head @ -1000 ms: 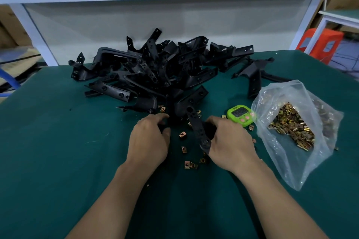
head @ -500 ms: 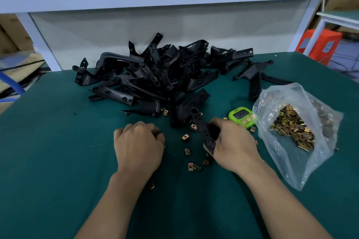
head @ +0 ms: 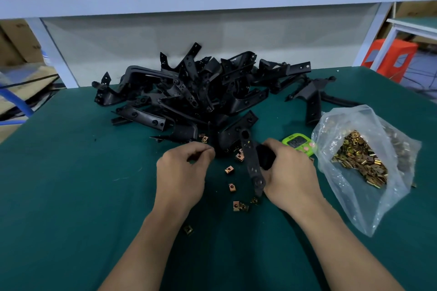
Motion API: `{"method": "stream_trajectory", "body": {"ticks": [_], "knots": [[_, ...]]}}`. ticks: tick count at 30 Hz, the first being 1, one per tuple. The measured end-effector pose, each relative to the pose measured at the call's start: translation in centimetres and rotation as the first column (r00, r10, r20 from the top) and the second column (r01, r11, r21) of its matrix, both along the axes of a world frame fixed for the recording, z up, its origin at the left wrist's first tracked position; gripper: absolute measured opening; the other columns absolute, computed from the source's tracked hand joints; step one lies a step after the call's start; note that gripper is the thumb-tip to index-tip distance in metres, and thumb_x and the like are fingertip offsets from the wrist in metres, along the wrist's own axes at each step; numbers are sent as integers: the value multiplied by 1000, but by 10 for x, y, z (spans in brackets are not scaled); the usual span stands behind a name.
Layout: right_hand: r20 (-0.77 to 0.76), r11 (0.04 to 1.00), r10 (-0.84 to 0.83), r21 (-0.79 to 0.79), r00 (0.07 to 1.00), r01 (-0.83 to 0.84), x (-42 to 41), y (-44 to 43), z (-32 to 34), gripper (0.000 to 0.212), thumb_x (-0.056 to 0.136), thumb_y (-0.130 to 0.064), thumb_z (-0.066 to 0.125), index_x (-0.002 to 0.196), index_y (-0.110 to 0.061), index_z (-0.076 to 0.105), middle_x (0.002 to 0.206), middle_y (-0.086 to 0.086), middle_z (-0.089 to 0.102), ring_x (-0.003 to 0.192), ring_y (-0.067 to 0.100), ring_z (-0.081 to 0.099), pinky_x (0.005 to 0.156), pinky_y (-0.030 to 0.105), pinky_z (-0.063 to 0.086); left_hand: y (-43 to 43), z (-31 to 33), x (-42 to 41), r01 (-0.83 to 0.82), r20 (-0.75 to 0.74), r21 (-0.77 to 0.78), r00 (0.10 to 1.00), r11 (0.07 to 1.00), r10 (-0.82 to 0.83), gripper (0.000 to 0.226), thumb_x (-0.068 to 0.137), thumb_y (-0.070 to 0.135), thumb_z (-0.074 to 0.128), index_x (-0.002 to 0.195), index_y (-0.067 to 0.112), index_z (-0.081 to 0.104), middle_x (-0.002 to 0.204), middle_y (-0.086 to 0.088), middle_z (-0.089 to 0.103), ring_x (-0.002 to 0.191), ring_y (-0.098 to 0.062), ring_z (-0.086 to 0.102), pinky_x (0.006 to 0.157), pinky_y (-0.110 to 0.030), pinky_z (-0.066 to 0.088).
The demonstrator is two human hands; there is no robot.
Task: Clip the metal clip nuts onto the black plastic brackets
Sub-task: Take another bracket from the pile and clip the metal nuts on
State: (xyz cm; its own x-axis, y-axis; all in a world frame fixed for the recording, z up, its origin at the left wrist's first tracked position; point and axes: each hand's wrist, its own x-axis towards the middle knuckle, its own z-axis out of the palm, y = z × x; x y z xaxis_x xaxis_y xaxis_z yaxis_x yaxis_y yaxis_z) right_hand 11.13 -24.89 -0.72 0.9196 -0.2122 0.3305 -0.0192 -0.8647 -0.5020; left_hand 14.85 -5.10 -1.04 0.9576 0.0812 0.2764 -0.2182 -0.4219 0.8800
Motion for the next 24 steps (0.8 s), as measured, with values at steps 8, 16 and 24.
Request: {"method": "stream_trajectory", "body": {"ticks": [8,16,24], "knots": [[8,999,22,26,1000,-23,0,3,1,26,76,-26,74,81,-34,50,61,-10,51,63,26,49,55,32,34,0,-4,5,8,-84,-99,996,995,-16,25,86,17,81,79,40,76,77,23,74,72,7,67,62,-5,47],[11,999,15,33,1000,-16,0,3,0,30,75,-27,76,78,-37,48,62,-9,52,63,25,48,56,31,33,-5,-8,6,92,-99,13,991,996,-90,24,96,12,66,84,32,66,79,20,69,72,1,60,62,-7,42],[20,999,10,46,1000,-11,-2,3,2,25,77,-25,74,81,-36,52,63,-10,54,64,26,50,52,30,28,-3,-6,6,71,-117,27,991,997,-68,24,95,9,64,80,29,66,74,19,67,65,2,54,57,-9,41]]}}
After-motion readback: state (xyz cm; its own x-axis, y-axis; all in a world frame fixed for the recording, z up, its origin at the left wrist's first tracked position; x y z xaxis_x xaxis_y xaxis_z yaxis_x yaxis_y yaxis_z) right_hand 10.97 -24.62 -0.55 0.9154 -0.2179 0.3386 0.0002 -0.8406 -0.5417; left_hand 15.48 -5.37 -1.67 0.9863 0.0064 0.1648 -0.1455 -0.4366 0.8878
